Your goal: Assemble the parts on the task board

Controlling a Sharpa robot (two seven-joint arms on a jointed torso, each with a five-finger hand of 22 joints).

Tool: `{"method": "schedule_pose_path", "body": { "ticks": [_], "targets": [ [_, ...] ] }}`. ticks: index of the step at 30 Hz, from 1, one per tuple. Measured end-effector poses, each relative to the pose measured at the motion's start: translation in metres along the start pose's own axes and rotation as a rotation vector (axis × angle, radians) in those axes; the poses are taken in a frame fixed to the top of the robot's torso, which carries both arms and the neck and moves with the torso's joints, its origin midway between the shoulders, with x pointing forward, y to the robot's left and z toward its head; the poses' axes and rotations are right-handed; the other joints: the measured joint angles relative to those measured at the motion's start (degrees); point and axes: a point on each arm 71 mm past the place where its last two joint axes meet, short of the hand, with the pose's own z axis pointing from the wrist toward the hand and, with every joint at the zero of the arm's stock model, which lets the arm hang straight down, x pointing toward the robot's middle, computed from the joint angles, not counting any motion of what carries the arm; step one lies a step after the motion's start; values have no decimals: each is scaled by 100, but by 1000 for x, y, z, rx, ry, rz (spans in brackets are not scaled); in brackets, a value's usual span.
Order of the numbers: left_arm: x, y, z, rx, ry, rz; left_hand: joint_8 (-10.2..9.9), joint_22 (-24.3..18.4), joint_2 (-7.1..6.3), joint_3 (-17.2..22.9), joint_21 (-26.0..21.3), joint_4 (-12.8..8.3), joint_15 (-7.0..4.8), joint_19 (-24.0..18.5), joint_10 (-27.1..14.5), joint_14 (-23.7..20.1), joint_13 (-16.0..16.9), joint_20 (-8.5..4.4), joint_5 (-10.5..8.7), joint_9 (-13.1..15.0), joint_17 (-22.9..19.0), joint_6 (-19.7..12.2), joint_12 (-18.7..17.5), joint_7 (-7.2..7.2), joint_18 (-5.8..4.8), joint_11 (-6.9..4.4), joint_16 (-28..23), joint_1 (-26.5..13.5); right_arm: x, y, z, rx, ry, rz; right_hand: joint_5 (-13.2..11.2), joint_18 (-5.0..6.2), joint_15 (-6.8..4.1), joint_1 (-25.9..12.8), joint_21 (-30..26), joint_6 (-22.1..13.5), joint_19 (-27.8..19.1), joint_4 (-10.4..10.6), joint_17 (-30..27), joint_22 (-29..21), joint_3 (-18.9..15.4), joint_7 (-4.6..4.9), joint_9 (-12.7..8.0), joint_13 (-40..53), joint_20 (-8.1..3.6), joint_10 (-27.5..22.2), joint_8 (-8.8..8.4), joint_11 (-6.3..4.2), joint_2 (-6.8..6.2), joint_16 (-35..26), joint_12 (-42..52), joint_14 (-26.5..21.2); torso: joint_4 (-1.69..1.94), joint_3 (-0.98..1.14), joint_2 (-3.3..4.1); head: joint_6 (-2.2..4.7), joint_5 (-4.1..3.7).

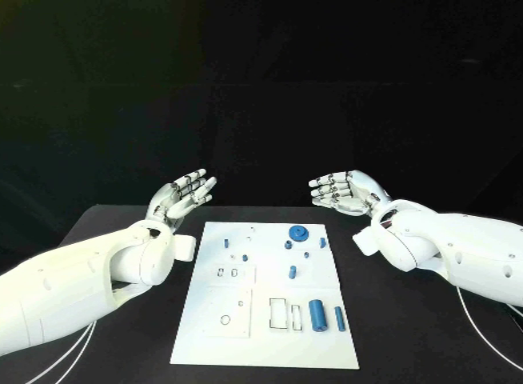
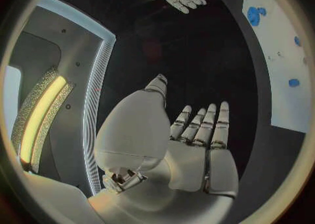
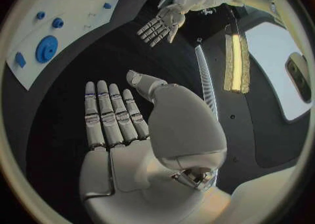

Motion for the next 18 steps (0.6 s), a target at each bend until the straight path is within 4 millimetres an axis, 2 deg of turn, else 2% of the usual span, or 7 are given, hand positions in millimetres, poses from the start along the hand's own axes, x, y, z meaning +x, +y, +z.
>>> {"method": "schedule_pose_path", "body": {
  "ticks": [3,5,6,7,13,16,18],
  "targets": [
    [2,-3,-3,6,28,4,176,124,12,6,312,-6,-81,798,932,1099,56,-9,0,100,198,541,195,54,4,-19,334,84,-1,4,1,-30,21,-85,5,87,-93,20,138,223,244,2,33,43,2,78,21,0,-54,256,15,-73,-34,103,0,298,18,-4,51,-3,-33],
    [4,-6,-6,12,50,5,387,188,6,15,511,-15,-178,1187,1752,1627,108,-25,0,209,326,1124,396,99,180,-92,537,182,-1,7,2,-46,39,-146,5,87,-130,-15,197,290,317,28,39,57,28,111,21,0,-93,338,22,-114,-77,110,0,392,25,-10,90,-4,-43],
    [5,-7,-7,15,58,6,576,222,7,46,634,-14,-257,1417,2084,1909,125,-28,0,305,422,1602,484,157,285,-147,653,259,-2,9,3,-52,48,-173,5,88,-177,-16,262,380,421,45,64,81,45,116,35,0,-131,461,63,-146,-78,171,0,533,28,-14,107,-2,-50],
    [6,-9,-8,18,67,7,667,236,-8,53,697,-22,-300,1531,2245,2053,131,-35,0,344,482,1793,522,199,309,-174,710,285,-1,10,3,-57,58,-199,5,88,-208,-40,312,438,494,59,82,100,59,127,40,0,-163,549,81,-169,-102,212,0,638,32,-18,131,0,-60],
    [11,-17,-17,30,127,14,907,302,1,135,949,-35,-476,1976,2792,2606,168,-124,0,446,752,2189,635,293,310,-331,982,439,3,18,5,-79,140,-369,5,89,-349,-30,507,640,802,117,182,172,47,167,40,-1,-309,818,81,-266,-168,334,-64,1075,65,-39,251,14,-114],
    [17,-21,-20,38,163,20,1078,456,-75,476,1328,-111,-711,2526,3253,3200,198,-383,0,545,1064,2444,703,345,309,-523,1312,894,6,22,7,-84,180,-454,-31,89,-479,-51,735,864,1080,196,286,284,0,93,71,3,-443,1121,161,-357,-206,441,-67,1425,88,-50,301,28,-146],
    [21,-25,-22,43,192,24,1097,505,-166,629,1450,-72,-766,2628,3371,3329,183,-465,0,578,1195,2478,664,380,308,-557,1378,999,8,25,9,-85,203,-512,-41,89,-517,-30,829,917,1157,218,326,334,-22,56,75,3,-504,1216,169,-399,-228,454,-67,1516,110,-60,339,37,-175]
  ]
}}
